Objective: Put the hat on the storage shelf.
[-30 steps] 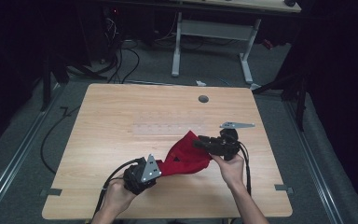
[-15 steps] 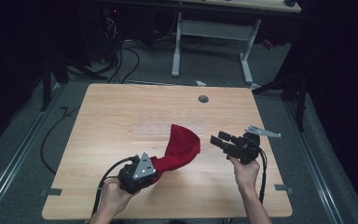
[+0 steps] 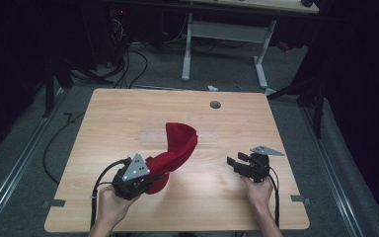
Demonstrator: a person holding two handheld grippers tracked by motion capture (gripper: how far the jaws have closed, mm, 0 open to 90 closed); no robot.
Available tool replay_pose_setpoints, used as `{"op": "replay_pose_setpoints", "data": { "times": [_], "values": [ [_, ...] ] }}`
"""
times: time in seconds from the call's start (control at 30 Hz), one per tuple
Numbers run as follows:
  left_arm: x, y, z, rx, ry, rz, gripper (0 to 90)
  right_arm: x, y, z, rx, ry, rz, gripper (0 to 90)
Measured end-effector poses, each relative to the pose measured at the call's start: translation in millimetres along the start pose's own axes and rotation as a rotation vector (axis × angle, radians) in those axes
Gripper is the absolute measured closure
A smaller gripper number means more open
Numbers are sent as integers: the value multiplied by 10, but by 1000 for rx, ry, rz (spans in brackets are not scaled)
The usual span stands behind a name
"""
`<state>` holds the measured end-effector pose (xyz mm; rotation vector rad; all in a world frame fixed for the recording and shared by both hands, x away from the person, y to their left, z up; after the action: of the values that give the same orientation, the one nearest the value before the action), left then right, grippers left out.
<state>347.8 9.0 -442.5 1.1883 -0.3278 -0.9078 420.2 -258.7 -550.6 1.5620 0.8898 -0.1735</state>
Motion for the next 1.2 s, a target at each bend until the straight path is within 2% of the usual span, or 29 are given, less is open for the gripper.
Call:
{"op": "replay_pose_setpoints", "data": {
  "times": [0.07, 0.13, 0.3, 0.43, 0.6, 0.63, 0.77, 0.93, 1.13, 1.2],
  "values": [
    [-13, 22, -31, -10, 6, 10, 837, 40, -73, 44, -21, -36, -26, 408],
    [-25, 40, -64, -18, 17, 14, 837, 50, -147, 104, -48, -92, -49, 410],
    [-39, 80, -133, -39, 38, 30, 836, 58, -292, 224, -45, -133, -77, 404],
    [-36, 122, -152, -55, 40, 47, 836, 64, -308, 235, -48, -150, -81, 402],
    [-47, 210, -190, -69, 42, 67, 836, 107, -312, 190, -115, -225, -103, 380],
    [-55, 231, -212, -66, 47, 73, 836, 125, -308, 166, -122, -230, -106, 370],
    [-97, 383, -280, -100, 47, 118, 836, 172, -295, 109, -128, -224, -110, 359],
    [-148, 675, -369, -137, 54, 211, 837, 175, -294, 107, -131, -223, -110, 347],
    [-167, 845, -532, -151, 94, 246, 837, 178, -295, 101, -130, -220, -112, 338],
    [-172, 889, -602, -169, 104, 266, 837, 178, -294, 101, -129, -220, -112, 338]
  ]
}}
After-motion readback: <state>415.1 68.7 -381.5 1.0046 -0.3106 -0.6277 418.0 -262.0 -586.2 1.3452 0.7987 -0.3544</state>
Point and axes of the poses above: each handheld gripper's, and its own axes: x roughly forward along the jaws, y roughly out of its top, z roughly to its right, the point moved 8 cm from there along x, roughly forward along the jaws
